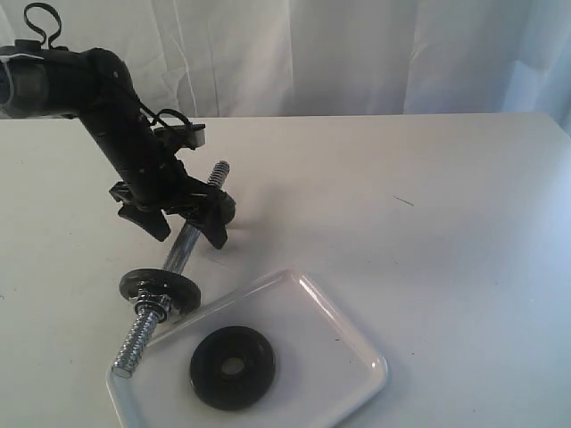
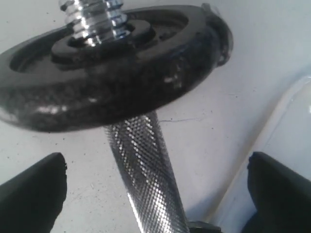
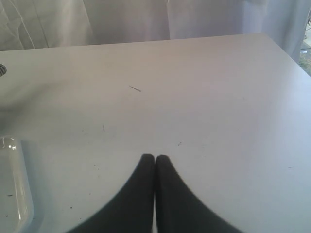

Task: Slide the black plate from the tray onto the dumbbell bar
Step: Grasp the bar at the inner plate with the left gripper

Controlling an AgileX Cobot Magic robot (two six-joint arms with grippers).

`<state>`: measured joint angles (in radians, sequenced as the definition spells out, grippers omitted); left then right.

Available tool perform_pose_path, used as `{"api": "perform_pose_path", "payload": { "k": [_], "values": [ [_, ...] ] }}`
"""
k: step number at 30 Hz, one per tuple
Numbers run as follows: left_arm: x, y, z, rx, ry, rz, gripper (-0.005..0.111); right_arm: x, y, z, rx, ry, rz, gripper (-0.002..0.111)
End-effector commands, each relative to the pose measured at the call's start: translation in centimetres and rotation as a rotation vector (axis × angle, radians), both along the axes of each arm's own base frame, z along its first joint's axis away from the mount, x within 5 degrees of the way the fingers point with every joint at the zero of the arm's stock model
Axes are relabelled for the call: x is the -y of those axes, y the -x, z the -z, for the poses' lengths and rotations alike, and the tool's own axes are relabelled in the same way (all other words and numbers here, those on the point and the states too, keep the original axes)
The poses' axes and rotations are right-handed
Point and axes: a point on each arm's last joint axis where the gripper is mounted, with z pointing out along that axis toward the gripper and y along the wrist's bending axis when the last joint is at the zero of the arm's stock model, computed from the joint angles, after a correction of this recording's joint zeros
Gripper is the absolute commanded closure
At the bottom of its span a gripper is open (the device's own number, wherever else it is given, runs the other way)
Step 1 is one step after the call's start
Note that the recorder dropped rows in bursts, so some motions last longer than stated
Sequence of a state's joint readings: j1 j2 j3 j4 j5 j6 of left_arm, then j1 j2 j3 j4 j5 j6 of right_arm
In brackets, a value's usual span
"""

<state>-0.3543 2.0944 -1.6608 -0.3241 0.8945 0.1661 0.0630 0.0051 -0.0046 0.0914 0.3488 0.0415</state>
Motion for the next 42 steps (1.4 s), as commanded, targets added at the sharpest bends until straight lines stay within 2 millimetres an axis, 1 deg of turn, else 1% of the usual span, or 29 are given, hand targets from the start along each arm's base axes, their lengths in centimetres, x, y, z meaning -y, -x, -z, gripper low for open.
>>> {"api": "perform_pose_path", "payload": {
  "k": [1, 12, 18, 22, 28, 31, 37, 42],
  "values": [
    [0.3, -0.3, 0.2, 0.026, 0.004, -0.026, 0.002, 0.0, 0.0, 0.1, 0.007, 0.002, 0.007, 0.108],
    [0.5, -0.7, 1.5, 0.01, 0.008, -0.055, 0.002, 0.0, 0.0, 0.1, 0.007, 0.002, 0.007, 0.108],
    [1.1, -0.9, 1.4, 0.019, 0.07, -0.087, 0.002, 0.0, 0.0, 0.1, 0.007, 0.002, 0.007, 0.108],
    [1.2, -1.0, 1.3, 0.029, 0.075, -0.092, 0.002, 0.0, 0.0, 0.1, 0.007, 0.002, 0.007, 0.108],
    [1.3, -1.0, 1.8, 0.01, 0.069, -0.086, 0.002, 0.0, 0.0, 0.1, 0.007, 0.002, 0.007, 0.108],
    [1.6, -0.8, 1.9, 0.011, 0.072, -0.08, 0.002, 0.0, 0.0, 0.1, 0.007, 0.002, 0.007, 0.108],
    [3.2, -0.5, 2.6, 0.028, 0.073, -0.059, 0.002, 0.0, 0.0, 0.1, 0.007, 0.002, 0.007, 0.108],
    [3.3, -0.5, 2.8, 0.023, 0.075, -0.066, 0.002, 0.0, 0.0, 0.1, 0.007, 0.002, 0.007, 0.108]
  ]
}}
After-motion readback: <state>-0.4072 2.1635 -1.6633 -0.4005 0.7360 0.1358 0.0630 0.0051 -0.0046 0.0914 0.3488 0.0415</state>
